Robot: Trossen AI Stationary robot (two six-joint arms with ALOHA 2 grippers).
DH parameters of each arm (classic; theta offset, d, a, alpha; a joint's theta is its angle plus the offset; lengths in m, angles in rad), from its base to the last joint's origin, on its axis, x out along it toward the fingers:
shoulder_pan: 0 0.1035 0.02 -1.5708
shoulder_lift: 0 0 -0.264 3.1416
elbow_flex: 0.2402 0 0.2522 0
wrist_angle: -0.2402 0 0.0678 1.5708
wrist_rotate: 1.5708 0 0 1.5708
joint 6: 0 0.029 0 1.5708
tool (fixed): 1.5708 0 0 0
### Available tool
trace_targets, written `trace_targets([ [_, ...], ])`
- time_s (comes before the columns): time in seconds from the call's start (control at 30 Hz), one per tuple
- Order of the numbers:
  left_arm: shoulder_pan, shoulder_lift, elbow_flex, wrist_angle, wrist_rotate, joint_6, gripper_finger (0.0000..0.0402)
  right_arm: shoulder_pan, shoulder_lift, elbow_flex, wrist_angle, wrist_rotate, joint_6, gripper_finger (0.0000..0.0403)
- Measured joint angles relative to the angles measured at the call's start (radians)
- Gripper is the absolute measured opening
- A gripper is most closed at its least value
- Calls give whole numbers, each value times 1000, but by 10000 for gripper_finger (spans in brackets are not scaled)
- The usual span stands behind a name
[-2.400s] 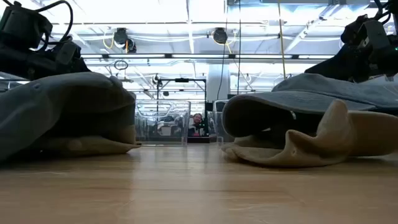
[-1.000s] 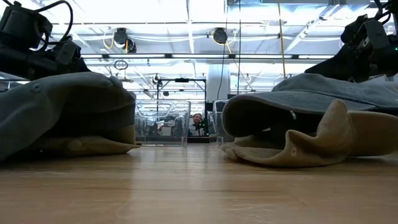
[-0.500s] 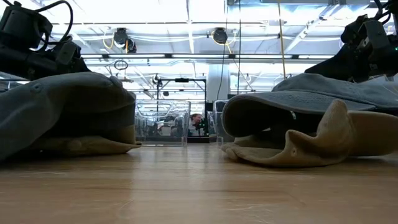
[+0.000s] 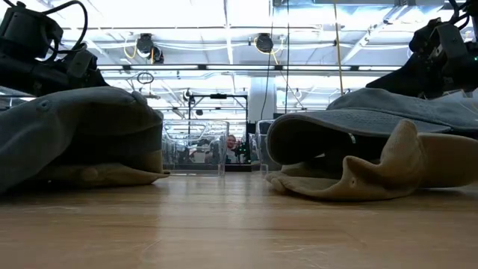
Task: Pick & Place hat
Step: Put the top right blue cap into the right transparent bin
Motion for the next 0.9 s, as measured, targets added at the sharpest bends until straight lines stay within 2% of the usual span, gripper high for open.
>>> trace_targets([
  [0.13, 0, 0, 0, 0, 0, 0, 214, 0, 0, 0, 6, -6, -58, 3],
  [0.2, 0, 0, 0, 0, 0, 0, 214, 0, 1, 0, 70, -33, -121, 13],
  [0.33, 0, 0, 0, 0, 0, 0, 214, 0, 0, 12, 228, -57, -192, 56],
  [0.43, 0, 0, 0, 0, 0, 0, 214, 0, 0, 38, 267, -57, -202, 104],
  [0.7, 0, 0, 0, 0, 0, 0, 214, 2, 0, 120, 260, -81, -295, 222],
  [0.9, 0, 0, 0, 1, 0, 0, 214, 1, 22, 279, 93, -84, -240, 250],
])
